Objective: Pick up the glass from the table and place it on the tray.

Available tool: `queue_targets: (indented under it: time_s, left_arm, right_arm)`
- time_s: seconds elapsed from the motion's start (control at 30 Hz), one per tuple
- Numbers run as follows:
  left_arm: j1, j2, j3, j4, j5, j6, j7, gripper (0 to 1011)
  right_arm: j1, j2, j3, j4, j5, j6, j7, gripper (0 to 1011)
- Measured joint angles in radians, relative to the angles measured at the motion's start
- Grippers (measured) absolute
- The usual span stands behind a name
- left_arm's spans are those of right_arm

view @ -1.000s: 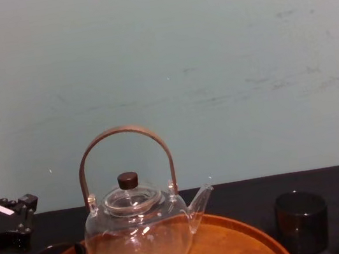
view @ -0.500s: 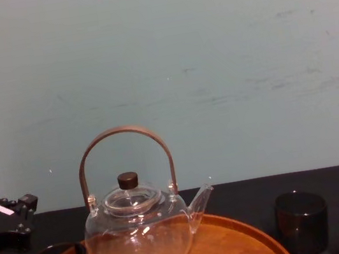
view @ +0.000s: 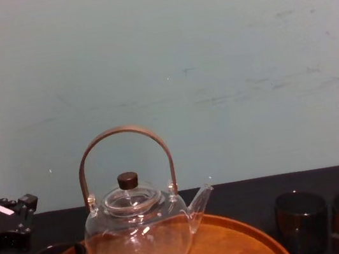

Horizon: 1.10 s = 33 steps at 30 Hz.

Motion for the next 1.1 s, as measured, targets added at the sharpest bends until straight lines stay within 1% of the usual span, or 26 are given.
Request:
queue_targets:
  time_s: [0.03, 0.1, 0.2, 0.23, 0.3, 0.43, 0.47, 0.63, 0.73, 1.1]
  left_arm:
    - [0.0, 0.0, 0.0, 0.0, 0.0, 0.0, 0.0, 0]
    - [0.0, 0.0, 0.0, 0.0, 0.0, 0.0, 0.0, 0]
    - [0.0, 0.0, 0.0, 0.0, 0.0, 0.0, 0.0, 0]
    - [0.0, 0.0, 0.0, 0.0, 0.0, 0.0, 0.0, 0]
    - [0.0, 0.0, 0.0, 0.0, 0.0, 0.0, 0.0, 0]
    - [0.0, 0.0, 0.0, 0.0, 0.0, 0.0, 0.0, 0]
    - [0.0, 0.0, 0.0, 0.0, 0.0, 0.0, 0.0, 0]
    - [0.0, 0.0, 0.0, 0.0, 0.0, 0.0, 0.0, 0]
    - [0.0, 0.0, 0.0, 0.0, 0.0, 0.0, 0.0, 0]
    - [0.0, 0.0, 0.0, 0.0, 0.0, 0.0, 0.0, 0]
  right_arm:
    - [-0.008, 0.002, -0.003, -0.022, -0.001, 0.001, 0.011, 906]
    - [-0.015, 0.003, -0.009, -0.04, -0.001, 0.003, 0.025, 906]
    - [-0.021, 0.003, -0.028, -0.067, -0.001, 0.006, 0.05, 906]
    - [-0.022, 0.001, -0.04, -0.074, -0.002, 0.009, 0.06, 906]
    - [-0.019, -0.003, -0.06, -0.08, -0.003, 0.012, 0.074, 906]
    - [-0.011, -0.01, -0.084, -0.081, -0.006, 0.016, 0.089, 906]
    - [-0.005, -0.015, -0.097, -0.081, -0.008, 0.017, 0.095, 907]
    - [0.016, -0.029, -0.131, -0.067, -0.015, 0.021, 0.107, 906]
    - [0.041, -0.045, -0.159, -0.045, -0.022, 0.024, 0.115, 906]
    - [0.092, -0.079, -0.214, 0.002, -0.029, 0.025, 0.132, 906]
